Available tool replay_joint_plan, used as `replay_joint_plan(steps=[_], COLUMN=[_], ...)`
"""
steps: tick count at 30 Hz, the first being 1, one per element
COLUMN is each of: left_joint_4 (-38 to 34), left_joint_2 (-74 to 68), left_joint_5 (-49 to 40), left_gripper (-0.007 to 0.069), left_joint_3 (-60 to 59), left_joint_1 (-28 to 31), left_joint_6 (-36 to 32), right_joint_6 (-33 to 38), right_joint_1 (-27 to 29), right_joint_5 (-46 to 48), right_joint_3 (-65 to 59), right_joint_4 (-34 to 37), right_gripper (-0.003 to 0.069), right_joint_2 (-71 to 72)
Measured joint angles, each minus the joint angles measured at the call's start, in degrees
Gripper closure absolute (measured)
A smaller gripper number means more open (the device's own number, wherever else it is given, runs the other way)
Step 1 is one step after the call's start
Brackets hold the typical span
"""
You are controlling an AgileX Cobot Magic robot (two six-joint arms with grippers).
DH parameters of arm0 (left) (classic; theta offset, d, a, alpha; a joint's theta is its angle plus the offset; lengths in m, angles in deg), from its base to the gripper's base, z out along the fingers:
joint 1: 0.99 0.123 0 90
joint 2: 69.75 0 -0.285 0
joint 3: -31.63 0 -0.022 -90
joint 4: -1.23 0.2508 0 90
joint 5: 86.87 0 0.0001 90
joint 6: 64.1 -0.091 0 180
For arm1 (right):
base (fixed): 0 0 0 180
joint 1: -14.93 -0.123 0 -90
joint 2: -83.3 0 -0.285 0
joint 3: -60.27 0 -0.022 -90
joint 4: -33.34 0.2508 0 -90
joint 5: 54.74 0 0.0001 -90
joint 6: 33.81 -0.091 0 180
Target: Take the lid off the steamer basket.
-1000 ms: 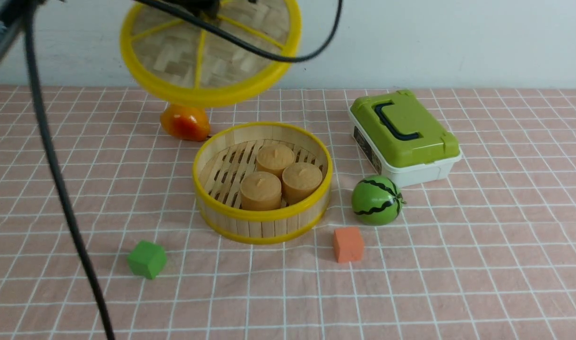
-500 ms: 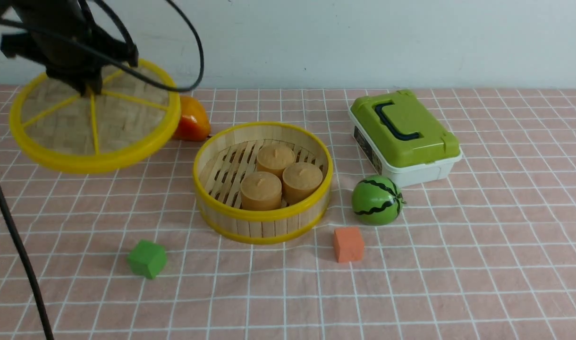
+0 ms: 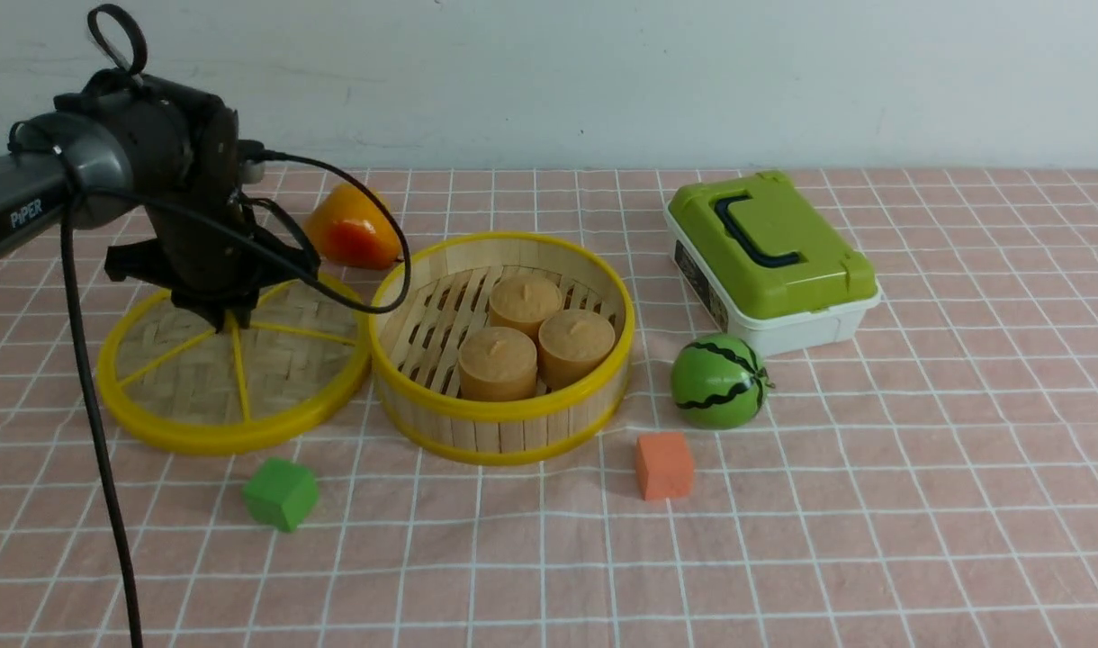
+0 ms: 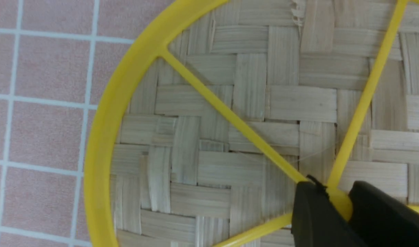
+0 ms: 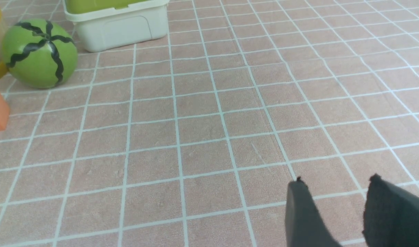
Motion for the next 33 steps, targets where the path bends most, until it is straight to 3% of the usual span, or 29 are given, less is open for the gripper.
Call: replay_joint_plan(steps=[9, 15, 17, 22, 24, 27, 29, 33], left_joint_4=[-0.1, -1.5, -2.0, -3.7, -7.1, -11.8, -13.7, -19.2], left_joint_2=[-0.3, 0.7, 3.0, 12.0, 21.3, 31.4, 35.1, 51.2], left_joint_5=[0.9, -0.6, -1.0, -1.0, 1.4, 5.0, 5.9, 6.2], left_gripper=[0.0506, 0.0294, 0.0277, 0.0379, 0.0521, 0.0637, 0.0637, 0.0637], left_joint_3=[0.0, 1.8, 1.8, 1.8, 1.8, 2.0, 2.0, -2.0], left_joint_1=[0.0, 0.0, 0.0, 0.0, 0.0, 0.0, 0.0, 0.0], left_joint_6=[2.6, 3.4, 2.4, -0.1, -0.6, -2.8, -4.3, -14.0], right_joint_6=[0.0, 0.0, 0.0, 0.0, 0.0, 0.0, 0.0, 0.0], right_joint_1=[0.0, 0.0, 0.0, 0.0, 0.0, 0.0, 0.0, 0.0], right_joint_5=[0.0, 0.0, 0.0, 0.0, 0.0, 0.0, 0.0, 0.0], right_joint_3=[0.0, 0.0, 0.0, 0.0, 0.0, 0.0, 0.0, 0.0], right_joint_4=[0.0, 0.0, 0.0, 0.0, 0.0, 0.0, 0.0, 0.0], right_gripper=[0.0417, 0.0417, 0.0417, 0.0417, 0.0417, 0.0417, 0.0417, 0.0417], right_joint_2=[0.0, 0.0, 0.0, 0.0, 0.0, 0.0, 0.0, 0.0])
